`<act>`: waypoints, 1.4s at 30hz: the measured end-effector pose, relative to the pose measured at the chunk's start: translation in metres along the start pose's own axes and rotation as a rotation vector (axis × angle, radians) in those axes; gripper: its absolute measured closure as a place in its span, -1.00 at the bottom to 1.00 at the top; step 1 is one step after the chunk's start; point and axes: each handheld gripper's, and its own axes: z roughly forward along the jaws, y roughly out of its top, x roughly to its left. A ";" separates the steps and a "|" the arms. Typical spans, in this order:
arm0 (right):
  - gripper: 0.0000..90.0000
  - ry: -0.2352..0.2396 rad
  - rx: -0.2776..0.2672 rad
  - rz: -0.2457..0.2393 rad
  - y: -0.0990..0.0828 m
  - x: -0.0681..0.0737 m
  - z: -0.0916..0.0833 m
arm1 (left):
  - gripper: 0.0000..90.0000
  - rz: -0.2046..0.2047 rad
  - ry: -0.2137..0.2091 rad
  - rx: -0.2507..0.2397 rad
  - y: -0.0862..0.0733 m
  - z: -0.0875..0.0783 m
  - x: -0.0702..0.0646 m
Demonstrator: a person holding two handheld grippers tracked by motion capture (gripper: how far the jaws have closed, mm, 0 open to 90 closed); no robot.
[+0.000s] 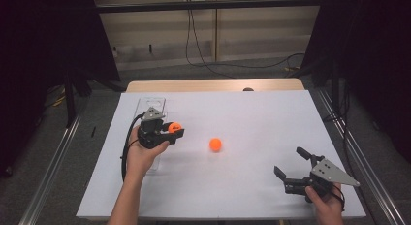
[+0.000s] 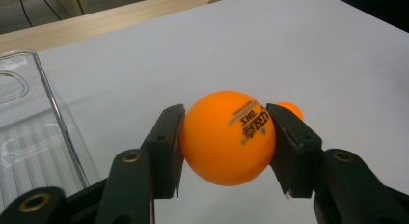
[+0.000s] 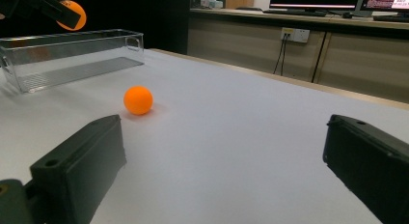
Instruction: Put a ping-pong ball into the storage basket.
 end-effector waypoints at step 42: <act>-0.99 0.003 0.001 -0.003 0.000 0.000 0.000 | 0.13 -0.036 0.043 -0.021 -0.002 -0.012 0.016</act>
